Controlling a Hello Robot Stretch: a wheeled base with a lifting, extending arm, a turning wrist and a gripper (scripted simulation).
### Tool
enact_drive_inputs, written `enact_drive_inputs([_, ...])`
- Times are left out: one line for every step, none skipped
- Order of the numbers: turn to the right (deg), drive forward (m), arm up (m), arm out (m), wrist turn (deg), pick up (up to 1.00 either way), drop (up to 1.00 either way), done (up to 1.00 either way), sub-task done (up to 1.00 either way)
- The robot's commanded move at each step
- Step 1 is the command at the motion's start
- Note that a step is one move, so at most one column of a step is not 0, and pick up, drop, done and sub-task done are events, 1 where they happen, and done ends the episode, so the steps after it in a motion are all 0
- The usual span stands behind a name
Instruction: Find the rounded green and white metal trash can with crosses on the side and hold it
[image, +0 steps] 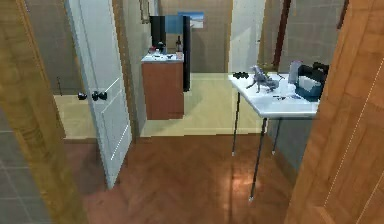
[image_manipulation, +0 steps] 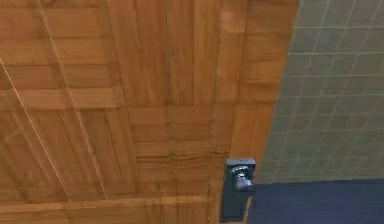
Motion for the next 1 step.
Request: enact_drive_inputs([0.0,1.00,0.00,0.00,0.0,0.00,0.00,0.00,0.00])
